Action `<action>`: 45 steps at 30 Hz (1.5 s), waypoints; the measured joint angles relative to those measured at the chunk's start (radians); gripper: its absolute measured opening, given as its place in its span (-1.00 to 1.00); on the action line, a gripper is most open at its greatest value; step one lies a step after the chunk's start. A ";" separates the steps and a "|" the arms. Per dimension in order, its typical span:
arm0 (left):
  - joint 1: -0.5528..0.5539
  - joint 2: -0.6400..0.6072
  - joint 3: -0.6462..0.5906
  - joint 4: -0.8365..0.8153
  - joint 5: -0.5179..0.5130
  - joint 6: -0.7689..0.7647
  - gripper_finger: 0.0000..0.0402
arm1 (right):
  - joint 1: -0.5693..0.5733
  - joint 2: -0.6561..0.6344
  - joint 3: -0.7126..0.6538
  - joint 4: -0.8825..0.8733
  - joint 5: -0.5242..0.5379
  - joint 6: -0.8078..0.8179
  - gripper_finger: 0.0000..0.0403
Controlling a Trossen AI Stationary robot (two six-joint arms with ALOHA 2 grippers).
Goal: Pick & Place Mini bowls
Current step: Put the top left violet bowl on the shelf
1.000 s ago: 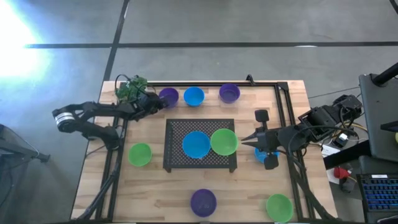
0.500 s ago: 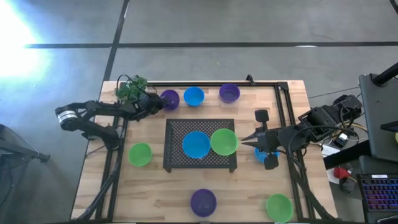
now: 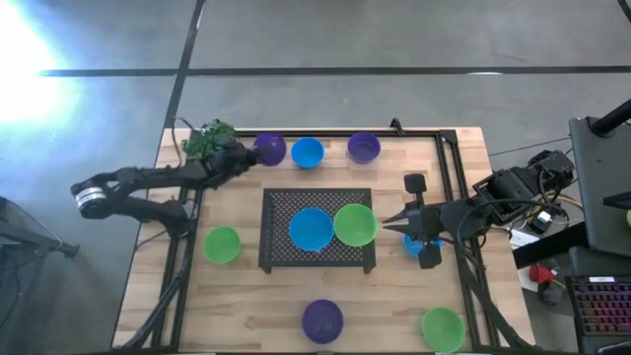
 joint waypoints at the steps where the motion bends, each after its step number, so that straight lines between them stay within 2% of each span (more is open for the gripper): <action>1: 0.000 -0.026 0.003 -0.003 0.004 0.007 -1.00 | 0.000 0.000 0.000 0.000 0.000 0.000 -0.83; 5: -0.001 -0.134 0.033 -0.081 0.010 0.062 -1.00 | 0.000 0.000 0.000 0.000 0.000 0.000 -0.83; 13: -0.006 -0.284 0.199 -0.467 0.011 0.161 -1.00 | 0.000 0.000 0.000 0.000 0.000 0.000 -0.83; 21: -0.087 -0.310 0.426 -0.802 0.066 0.256 -1.00 | 0.000 0.000 0.000 0.000 0.000 0.012 -0.83; 26: -0.167 -0.306 0.519 -0.967 0.075 0.296 -1.00 | 0.000 0.000 0.000 -0.001 0.000 0.015 -0.83; 30: -0.229 -0.306 0.556 -1.049 0.140 0.333 -1.00 | 0.000 0.000 0.000 0.000 0.000 0.016 -0.83; 35: -0.314 -0.301 0.560 -1.065 0.230 0.363 -1.00 | 0.000 0.000 0.000 -0.001 0.000 0.016 -0.83; 45: -0.484 -0.293 0.560 -1.082 0.296 0.371 -1.00 | 0.000 0.000 0.000 0.000 0.000 0.018 -0.83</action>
